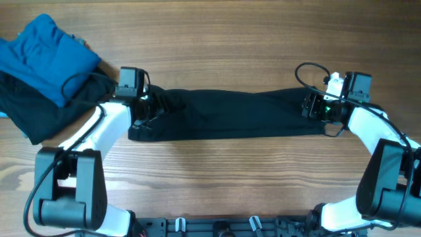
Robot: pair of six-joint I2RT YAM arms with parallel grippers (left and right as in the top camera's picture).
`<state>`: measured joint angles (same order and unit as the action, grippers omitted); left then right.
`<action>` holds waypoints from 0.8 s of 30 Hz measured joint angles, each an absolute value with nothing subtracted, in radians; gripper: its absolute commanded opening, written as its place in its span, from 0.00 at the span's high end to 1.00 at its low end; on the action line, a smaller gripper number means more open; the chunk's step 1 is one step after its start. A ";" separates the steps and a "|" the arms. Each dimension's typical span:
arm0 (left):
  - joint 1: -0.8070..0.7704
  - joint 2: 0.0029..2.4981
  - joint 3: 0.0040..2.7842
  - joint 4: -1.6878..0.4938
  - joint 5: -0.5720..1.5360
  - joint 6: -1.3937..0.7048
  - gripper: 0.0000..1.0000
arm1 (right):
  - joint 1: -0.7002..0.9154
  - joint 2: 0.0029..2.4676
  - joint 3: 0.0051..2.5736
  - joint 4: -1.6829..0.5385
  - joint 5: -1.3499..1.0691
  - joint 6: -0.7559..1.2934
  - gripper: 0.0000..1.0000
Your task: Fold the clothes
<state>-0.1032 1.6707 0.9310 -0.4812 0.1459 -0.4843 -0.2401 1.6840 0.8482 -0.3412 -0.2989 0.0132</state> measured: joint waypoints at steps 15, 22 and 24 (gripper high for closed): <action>-0.098 1.519 1.002 -0.694 0.142 -0.484 0.18 | -0.253 1.691 0.873 -0.407 -0.208 -0.237 0.28; -0.098 1.519 1.002 -0.700 0.142 -0.484 0.16 | -0.257 1.750 0.897 -0.391 -0.239 -0.225 0.82; -0.098 1.519 1.002 -0.700 0.142 -0.484 0.16 | -0.259 1.758 0.899 -0.389 -0.263 -0.215 0.96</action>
<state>-0.0978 1.5192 1.0019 -0.7002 0.1421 -0.4839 -0.2588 1.7576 0.8986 -0.3885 -0.2626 -0.2150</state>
